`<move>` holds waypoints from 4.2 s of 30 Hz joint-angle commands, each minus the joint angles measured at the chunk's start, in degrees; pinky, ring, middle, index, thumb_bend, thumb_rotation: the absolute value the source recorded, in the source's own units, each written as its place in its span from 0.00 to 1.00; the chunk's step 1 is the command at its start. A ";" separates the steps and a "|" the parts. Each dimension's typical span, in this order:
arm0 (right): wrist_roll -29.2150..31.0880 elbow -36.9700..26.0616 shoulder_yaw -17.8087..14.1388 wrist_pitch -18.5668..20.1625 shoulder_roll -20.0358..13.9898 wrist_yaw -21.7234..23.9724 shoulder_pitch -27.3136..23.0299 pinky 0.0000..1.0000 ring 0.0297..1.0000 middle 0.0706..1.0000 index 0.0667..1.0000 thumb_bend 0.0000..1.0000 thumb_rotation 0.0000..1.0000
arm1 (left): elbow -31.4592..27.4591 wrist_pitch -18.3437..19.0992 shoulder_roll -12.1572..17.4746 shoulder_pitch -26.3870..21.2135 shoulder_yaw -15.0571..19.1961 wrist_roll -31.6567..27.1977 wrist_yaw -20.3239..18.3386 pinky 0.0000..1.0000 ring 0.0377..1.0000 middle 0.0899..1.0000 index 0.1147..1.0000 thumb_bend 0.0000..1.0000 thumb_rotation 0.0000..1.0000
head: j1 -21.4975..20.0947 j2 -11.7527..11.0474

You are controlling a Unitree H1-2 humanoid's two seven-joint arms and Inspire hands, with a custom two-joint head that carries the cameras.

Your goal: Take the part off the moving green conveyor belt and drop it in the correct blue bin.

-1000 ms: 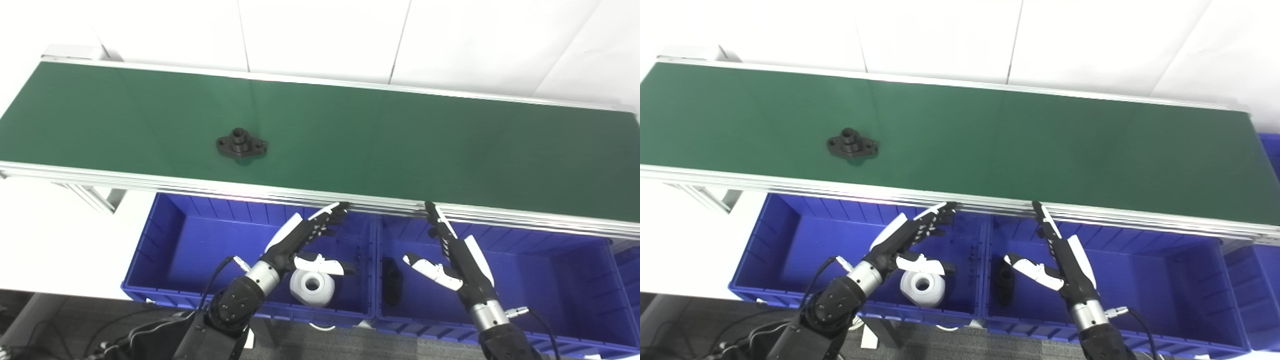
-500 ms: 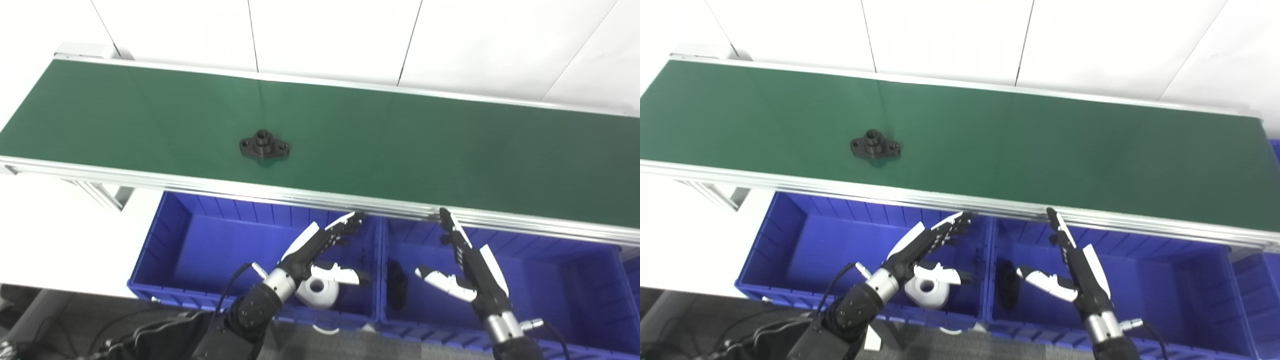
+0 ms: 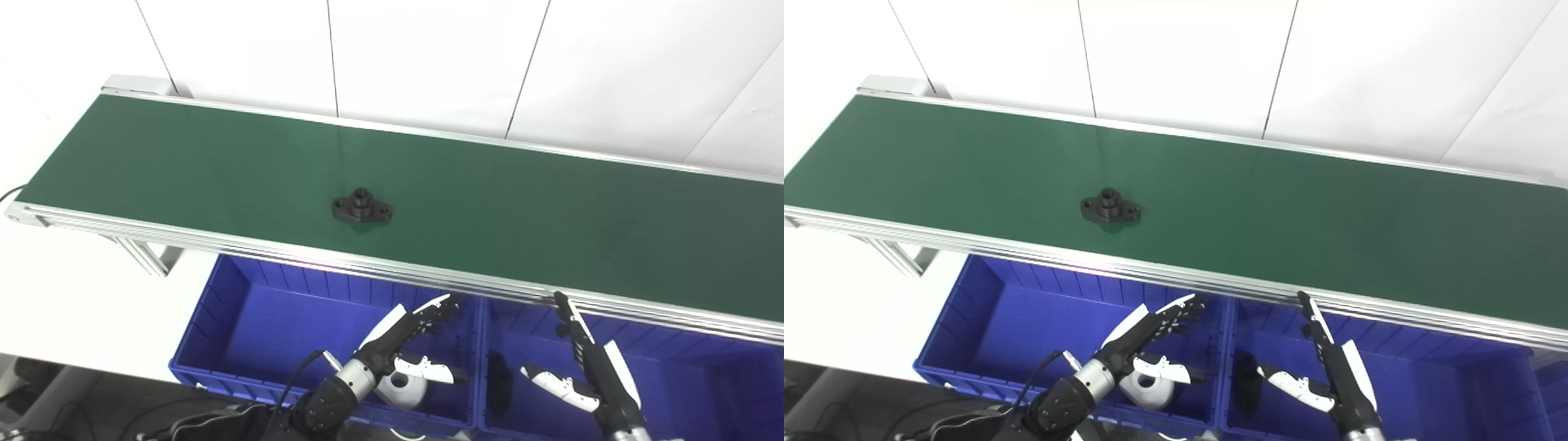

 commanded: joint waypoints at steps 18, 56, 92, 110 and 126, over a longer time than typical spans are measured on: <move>0.38 -2.99 2.37 -3.77 0.69 -15.20 0.02 0.76 0.82 0.86 0.88 0.77 0.46 | 3.25 -7.22 -0.28 -2.08 0.10 -0.53 1.36 0.82 0.87 0.90 0.92 0.79 0.44 | -3.73 -4.08; -15.14 -12.76 4.27 10.06 -1.42 -5.62 -22.84 0.68 0.73 0.77 0.80 0.80 0.21 | 7.64 -7.27 2.57 -4.74 -5.48 -3.83 6.90 0.83 0.87 0.89 0.90 0.78 0.44 | -16.04 -8.39; -37.01 -3.63 15.12 28.60 -10.85 8.09 -39.56 0.68 0.74 0.75 0.76 0.82 0.17 | -3.34 -7.25 7.56 -2.44 -1.41 -9.60 0.35 0.75 0.83 0.86 0.86 0.74 0.35 | -31.09 3.48; -39.02 0.56 17.45 27.04 -12.67 7.59 -37.19 0.64 0.69 0.70 0.72 0.77 0.13 | -4.91 -7.22 6.25 -1.78 0.93 -9.68 -1.80 0.78 0.84 0.86 0.87 0.73 0.34 | -31.48 6.01; -40.26 6.24 21.10 22.03 -13.48 -2.98 -36.02 0.24 0.29 0.44 0.45 0.53 0.00 | -4.59 -7.20 5.55 -2.04 2.03 -10.08 -2.67 0.77 0.84 0.86 0.87 0.73 0.32 | -31.79 6.44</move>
